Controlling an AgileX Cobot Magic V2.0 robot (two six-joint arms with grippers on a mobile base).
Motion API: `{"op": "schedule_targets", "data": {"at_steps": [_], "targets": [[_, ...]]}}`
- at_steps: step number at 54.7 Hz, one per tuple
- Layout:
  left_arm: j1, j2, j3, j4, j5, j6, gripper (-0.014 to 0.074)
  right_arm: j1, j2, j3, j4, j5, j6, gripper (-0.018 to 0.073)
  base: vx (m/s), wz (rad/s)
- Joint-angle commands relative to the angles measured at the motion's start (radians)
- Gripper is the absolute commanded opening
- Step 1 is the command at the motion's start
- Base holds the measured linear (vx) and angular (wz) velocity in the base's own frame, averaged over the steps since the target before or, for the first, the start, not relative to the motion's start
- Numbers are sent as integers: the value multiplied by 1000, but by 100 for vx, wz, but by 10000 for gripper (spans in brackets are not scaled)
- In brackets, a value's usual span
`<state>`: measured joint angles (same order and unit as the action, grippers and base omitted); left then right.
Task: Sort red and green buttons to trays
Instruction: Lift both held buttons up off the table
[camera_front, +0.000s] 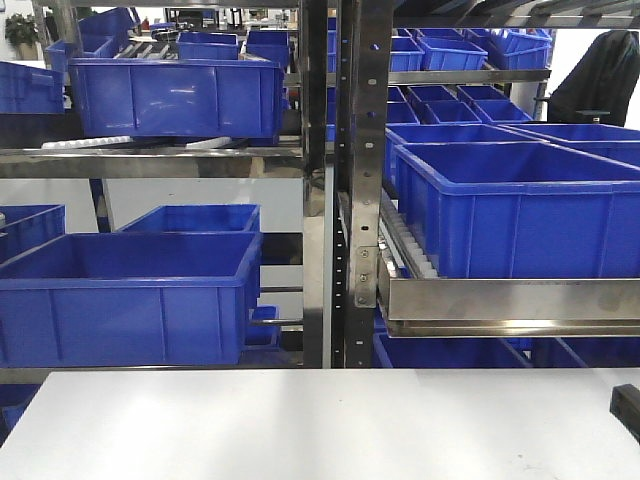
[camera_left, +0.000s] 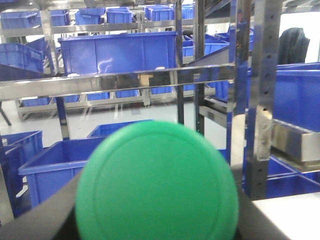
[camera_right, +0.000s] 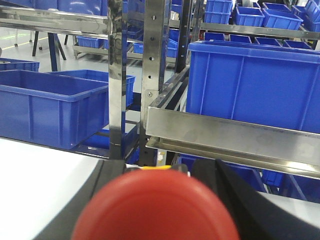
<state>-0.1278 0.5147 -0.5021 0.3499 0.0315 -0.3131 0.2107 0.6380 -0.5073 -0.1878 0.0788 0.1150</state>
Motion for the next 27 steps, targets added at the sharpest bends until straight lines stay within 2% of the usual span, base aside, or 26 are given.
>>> {"op": "schedule_targets", "data": {"at_steps": [1, 17, 27], "targets": [[-16, -16, -35, -8, -48, -7, -3, -3, -6, -30, -3, -79, -12, -9, 0, 0], [-16, -18, -35, -8, 34, -7, -3, -3, -5, -30, -3, -65, -12, -9, 0, 0], [-16, -18, -35, -8, 36, -7, -3, -3, -5, -30, -3, -65, -12, -9, 0, 0]]}}
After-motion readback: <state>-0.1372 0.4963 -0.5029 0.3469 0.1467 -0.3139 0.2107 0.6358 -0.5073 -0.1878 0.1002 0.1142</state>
